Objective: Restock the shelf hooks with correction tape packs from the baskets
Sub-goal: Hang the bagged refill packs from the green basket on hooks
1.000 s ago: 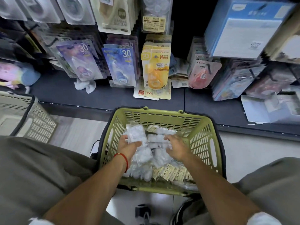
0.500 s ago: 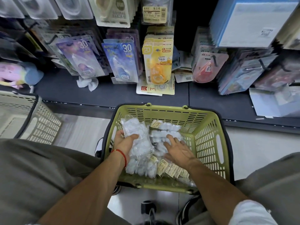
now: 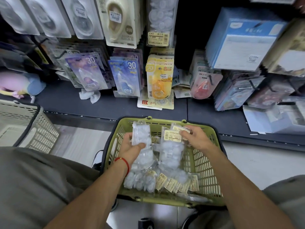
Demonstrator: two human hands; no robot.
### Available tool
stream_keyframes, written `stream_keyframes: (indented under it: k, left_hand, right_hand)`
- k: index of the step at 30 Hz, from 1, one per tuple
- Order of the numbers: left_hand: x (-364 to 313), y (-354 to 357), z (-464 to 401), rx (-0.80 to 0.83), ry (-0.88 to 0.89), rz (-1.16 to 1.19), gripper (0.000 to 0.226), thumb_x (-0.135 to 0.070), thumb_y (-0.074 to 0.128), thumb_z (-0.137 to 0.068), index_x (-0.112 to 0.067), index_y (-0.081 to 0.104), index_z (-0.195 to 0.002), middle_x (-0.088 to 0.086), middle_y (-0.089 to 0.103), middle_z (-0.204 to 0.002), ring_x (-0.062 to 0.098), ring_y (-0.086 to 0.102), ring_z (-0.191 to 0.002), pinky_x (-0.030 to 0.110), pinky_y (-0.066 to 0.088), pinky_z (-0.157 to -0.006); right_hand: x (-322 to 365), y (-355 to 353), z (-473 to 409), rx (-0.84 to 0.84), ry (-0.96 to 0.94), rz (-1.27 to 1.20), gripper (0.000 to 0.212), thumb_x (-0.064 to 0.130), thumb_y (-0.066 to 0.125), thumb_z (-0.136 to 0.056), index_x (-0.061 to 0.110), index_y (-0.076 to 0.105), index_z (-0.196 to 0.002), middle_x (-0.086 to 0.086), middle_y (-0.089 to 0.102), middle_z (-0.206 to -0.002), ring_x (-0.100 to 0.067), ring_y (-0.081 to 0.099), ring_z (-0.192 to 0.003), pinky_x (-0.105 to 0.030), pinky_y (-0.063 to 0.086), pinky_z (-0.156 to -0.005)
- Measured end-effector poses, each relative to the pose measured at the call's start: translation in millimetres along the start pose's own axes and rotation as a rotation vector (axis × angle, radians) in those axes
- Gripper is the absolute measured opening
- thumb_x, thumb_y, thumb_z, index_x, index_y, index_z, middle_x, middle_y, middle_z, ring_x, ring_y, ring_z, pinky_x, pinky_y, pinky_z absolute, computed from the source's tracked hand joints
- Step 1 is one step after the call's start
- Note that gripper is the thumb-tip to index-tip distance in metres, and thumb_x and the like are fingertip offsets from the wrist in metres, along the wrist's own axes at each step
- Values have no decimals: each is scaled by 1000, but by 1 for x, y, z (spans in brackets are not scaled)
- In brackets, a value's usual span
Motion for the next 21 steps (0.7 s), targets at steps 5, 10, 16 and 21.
stream_keyframes:
  k: [5, 10, 16, 21]
  left_hand:
    - [-31, 17, 12, 63, 209, -37, 43, 0, 76, -89, -29, 56, -113, 2, 74, -115, 15, 73, -99, 34, 63, -83]
    - [-61, 42, 24, 159, 395, -113, 44, -3, 77, -88, -29, 53, -115, 2, 67, -115, 23, 67, -106, 41, 61, -89]
    - [-56, 64, 30, 423, 272, -155, 42, -32, 80, -90, -29, 43, -109, 11, 52, -101, 23, 52, -82, 25, 49, -55]
    - [-59, 52, 17, 364, 256, -177, 19, -15, 70, -98, -27, 61, -110, -3, 64, -106, 15, 60, -91, 18, 54, -73]
  right_hand:
    - [32, -21, 7, -51, -19, -85, 15, 26, 69, -100, 14, 76, -107, -4, 80, -101, -25, 74, -97, -43, 55, -93]
    - [44, -20, 18, -143, 11, -200, 21, 24, 65, -98, 8, 72, -87, 1, 71, -76, -9, 63, -65, -35, 48, -69]
    - [51, 9, 23, -44, 37, -317, 29, 14, 58, -103, -12, 68, -93, -20, 69, -95, -19, 67, -70, -26, 60, -58]
    - [52, 11, 25, -43, 56, -382, 25, 9, 56, -106, 0, 75, -93, -16, 74, -104, -27, 73, -87, -40, 67, -74]
Point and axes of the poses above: each hand's wrist, its own z-axis away from the middle knuckle, its own y-axis out of the palm, x = y × z, the point moved 10 cm from there along -z, towards the middle knuckle
